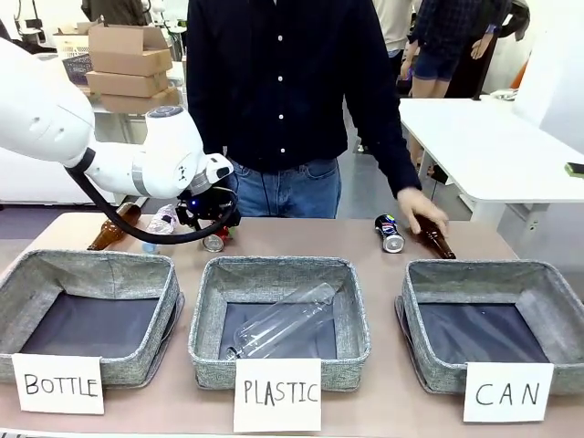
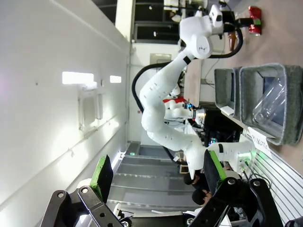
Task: Sort the can waste into the basket.
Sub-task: Pick up the can waste from the table and place it in the right Fabric basket.
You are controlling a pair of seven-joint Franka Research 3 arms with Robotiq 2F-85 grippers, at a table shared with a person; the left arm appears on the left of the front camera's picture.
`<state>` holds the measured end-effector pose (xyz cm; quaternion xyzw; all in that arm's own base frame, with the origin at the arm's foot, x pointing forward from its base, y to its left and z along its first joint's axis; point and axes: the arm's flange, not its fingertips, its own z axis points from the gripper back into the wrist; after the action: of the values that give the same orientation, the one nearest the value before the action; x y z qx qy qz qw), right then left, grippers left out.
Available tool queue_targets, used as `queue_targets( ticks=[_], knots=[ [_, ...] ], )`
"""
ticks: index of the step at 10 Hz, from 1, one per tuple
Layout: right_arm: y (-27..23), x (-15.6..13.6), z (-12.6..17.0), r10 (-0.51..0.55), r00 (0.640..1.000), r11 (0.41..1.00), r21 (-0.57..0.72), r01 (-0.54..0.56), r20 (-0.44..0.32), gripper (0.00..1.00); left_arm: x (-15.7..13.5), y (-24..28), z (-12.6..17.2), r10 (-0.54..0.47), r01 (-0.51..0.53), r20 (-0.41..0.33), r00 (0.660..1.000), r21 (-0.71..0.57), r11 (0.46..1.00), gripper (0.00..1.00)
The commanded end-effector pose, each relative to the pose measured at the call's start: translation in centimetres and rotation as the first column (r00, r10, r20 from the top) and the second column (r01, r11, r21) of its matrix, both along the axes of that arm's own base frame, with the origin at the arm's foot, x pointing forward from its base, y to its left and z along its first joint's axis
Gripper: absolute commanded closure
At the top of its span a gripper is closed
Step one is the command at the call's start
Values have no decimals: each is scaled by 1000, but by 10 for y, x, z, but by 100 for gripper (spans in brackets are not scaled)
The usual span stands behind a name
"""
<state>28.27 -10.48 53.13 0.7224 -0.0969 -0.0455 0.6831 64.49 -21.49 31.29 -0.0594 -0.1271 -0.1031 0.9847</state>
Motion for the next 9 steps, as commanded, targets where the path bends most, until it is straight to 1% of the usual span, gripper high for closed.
queue_targets(
  ticks=[1,2,3,5,6,7,8,9],
  knots=[
    [-1,3,2,1,999,1000,11,-1,32,0,5,-3,6,36,-37,12,999,42,998,54],
    [-1,3,2,1,999,1000,11,-1,32,0,5,-3,5,37,-37,8,999,42,998,59],
    [-1,3,2,1,999,1000,11,-1,32,0,4,-4,5,35,-35,9,999,43,998,100],
    [-1,3,2,1,999,1000,11,-1,32,0,4,-4,6,37,-37,14,999,49,998,100],
    [-1,3,2,1,999,1000,11,-1,32,0,4,-4,6,38,-38,15,999,51,998,86],
    [-1,3,2,1,999,1000,11,-1,32,0,4,-4,6,40,-40,18,999,52,998,96],
    [-1,3,2,1,999,1000,11,-1,32,0,4,-2,7,46,-46,20,999,51,998,100],
    [-1,3,2,1,999,1000,11,-1,32,0,4,1,10,55,-56,27,998,50,997,100]
  ],
)
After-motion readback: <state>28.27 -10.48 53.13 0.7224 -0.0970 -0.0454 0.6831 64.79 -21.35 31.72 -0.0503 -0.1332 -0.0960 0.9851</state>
